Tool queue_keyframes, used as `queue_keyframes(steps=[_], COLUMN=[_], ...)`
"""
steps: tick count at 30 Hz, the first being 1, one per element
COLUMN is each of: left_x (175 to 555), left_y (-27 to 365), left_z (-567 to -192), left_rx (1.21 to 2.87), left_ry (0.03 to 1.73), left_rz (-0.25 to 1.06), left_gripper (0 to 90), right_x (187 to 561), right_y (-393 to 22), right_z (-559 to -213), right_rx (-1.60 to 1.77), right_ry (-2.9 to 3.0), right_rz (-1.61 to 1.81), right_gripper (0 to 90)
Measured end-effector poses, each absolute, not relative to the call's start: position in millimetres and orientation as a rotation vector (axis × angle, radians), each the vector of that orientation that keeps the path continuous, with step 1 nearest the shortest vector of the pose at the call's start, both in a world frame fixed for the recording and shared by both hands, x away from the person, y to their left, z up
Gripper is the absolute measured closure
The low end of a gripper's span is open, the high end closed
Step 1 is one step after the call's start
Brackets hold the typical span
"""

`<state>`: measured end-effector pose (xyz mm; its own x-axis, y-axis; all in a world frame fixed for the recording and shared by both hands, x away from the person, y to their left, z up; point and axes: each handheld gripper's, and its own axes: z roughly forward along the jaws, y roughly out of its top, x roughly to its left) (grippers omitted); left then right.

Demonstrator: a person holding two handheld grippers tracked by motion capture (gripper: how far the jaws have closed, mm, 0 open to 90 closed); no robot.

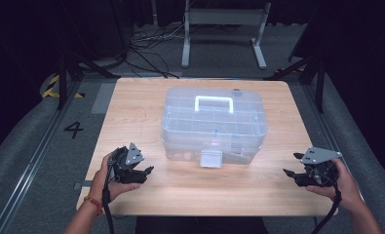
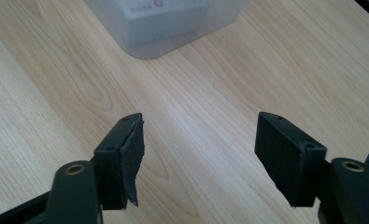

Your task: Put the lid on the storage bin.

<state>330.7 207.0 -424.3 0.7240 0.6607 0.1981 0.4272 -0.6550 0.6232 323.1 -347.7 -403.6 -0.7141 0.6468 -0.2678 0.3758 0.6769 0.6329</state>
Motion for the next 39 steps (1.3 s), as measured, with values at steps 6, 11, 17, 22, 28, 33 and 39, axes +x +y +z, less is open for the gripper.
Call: queue_keyframes(steps=[6, 11, 17, 22, 28, 33, 39], left_x=[326.3, 322.9, 318.5, 314.9, 313.8, 316.7, 317.3], left_y=[215.4, 228.7, 242.4, 253.7, 265.1, 277.2, 280.2], left_z=[-437.6, -445.1, -455.0, -461.2, -471.6, -479.1, -482.1], left_rx=[2.401, 2.382, 2.372, 2.347, 2.323, 2.232, 2.207], left_ry=[0.810, 0.825, 0.849, 0.891, 0.953, 1.027, 1.006], left_rz=[0.543, 0.520, 0.504, 0.458, 0.428, 0.364, 0.390], left_gripper=[27.3, 26.4, 25.4, 22.1, 17.6, 15.3, 14.0], right_x=[323.6, 325.7, 326.7, 326.1, 325.2, 327.1, 329.0], right_y=[-359.3, -370.6, -381.8, -389.4, -395.1, -401.4, -406.7], right_z=[-419.7, -435.1, -450.0, -462.3, -472.7, -481.2, -487.2], right_rx=[0.845, 0.884, 0.949, 0.998, 1.045, 1.103, 1.166], right_ry=[2.400, 2.396, 2.380, 2.370, 2.357, 2.334, 2.296], right_rz=[0.766, 0.794, 0.810, 0.829, 0.875, 0.954, 1.029], right_gripper=[29.2, 27.0, 26.2, 25.9, 24.5, 23.1, 20.6])
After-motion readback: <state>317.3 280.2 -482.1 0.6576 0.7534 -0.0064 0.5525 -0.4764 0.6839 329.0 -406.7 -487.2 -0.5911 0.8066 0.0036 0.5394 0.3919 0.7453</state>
